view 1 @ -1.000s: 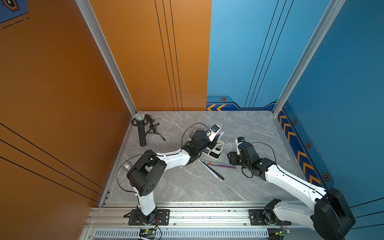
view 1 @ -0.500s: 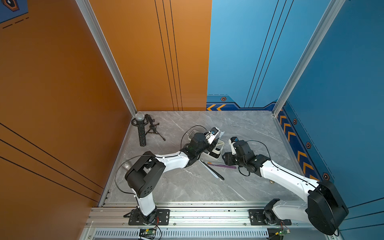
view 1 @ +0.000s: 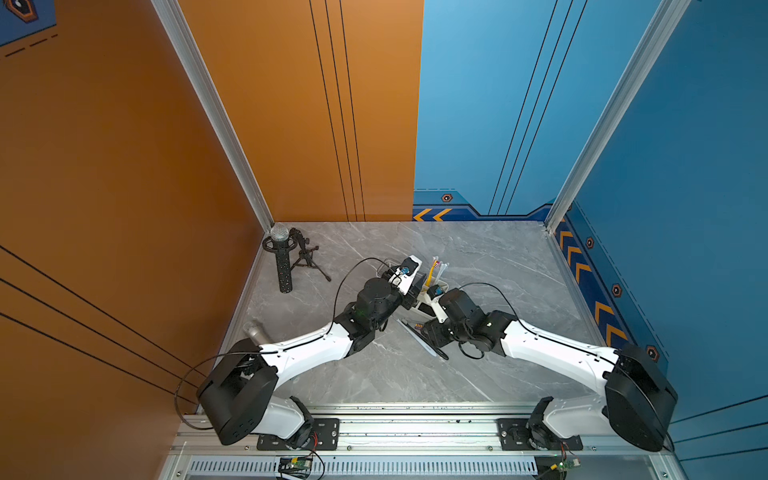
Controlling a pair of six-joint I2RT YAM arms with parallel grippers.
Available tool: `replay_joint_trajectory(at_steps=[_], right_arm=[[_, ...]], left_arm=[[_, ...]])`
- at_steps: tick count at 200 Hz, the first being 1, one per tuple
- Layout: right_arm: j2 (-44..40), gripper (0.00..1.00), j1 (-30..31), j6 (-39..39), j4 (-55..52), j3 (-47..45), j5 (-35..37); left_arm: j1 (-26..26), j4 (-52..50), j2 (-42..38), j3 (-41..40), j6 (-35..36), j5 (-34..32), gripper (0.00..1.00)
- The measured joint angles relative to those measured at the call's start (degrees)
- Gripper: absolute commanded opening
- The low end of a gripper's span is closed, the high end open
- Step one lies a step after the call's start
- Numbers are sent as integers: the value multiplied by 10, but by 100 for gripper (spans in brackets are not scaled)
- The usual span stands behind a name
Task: Place the toothbrush into the toothbrush holder
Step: Pick up the toothbrush from the center of the board.
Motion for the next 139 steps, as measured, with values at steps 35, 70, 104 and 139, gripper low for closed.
replay_joint_trajectory(at_steps=[35,70,104,139], right_arm=[[49,54,26,-11,-9,11,0],[96,50,27,-10,-14,21,1],[136,46,27,-11,-15,32,2],[167,44,27,-11,-15,46,2]], left_arm=[[-16,3,-109,-94,-40,-77,56],[-27,-4,-163,-166,-64,-152,58],[-27,-23,-188,-182,-81,-173,59],[-27,-25,-187,-182,-94,-173,59]])
